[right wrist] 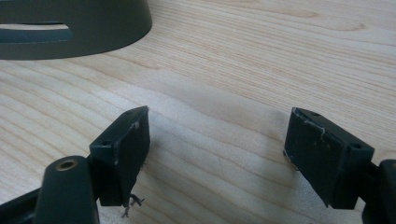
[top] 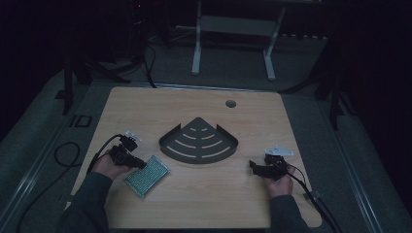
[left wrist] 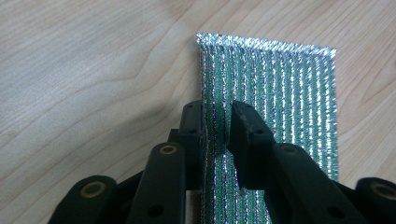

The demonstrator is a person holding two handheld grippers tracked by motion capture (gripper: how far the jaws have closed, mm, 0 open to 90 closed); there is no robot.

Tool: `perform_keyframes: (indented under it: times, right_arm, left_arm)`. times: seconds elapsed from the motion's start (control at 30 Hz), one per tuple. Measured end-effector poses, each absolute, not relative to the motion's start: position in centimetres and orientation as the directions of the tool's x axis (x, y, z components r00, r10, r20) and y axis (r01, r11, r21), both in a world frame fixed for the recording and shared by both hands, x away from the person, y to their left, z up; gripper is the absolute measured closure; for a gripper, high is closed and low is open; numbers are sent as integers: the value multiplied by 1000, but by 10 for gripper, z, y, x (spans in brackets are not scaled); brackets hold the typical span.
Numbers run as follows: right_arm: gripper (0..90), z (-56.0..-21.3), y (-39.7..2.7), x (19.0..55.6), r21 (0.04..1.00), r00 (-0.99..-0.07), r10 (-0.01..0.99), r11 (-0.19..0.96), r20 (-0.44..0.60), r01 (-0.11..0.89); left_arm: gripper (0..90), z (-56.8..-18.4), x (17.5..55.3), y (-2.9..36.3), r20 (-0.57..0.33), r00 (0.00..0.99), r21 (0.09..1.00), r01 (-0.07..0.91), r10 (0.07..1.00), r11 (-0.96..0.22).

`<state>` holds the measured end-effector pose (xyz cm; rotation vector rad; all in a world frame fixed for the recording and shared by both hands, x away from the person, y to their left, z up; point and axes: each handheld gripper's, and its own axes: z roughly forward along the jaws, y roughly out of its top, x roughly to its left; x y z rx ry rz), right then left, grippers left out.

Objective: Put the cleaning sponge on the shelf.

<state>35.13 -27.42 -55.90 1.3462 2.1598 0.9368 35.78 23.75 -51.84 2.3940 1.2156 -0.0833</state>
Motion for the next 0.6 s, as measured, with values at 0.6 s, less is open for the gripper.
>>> perform_keyframes:
  times: [0.6]
  right_arm:
    - [217, -559, -274, 351, 732, -439, 899, 302, -5, 611]
  left_arm:
    - [899, -514, 364, 231, -253, 608, 298, 789, 752, -537]
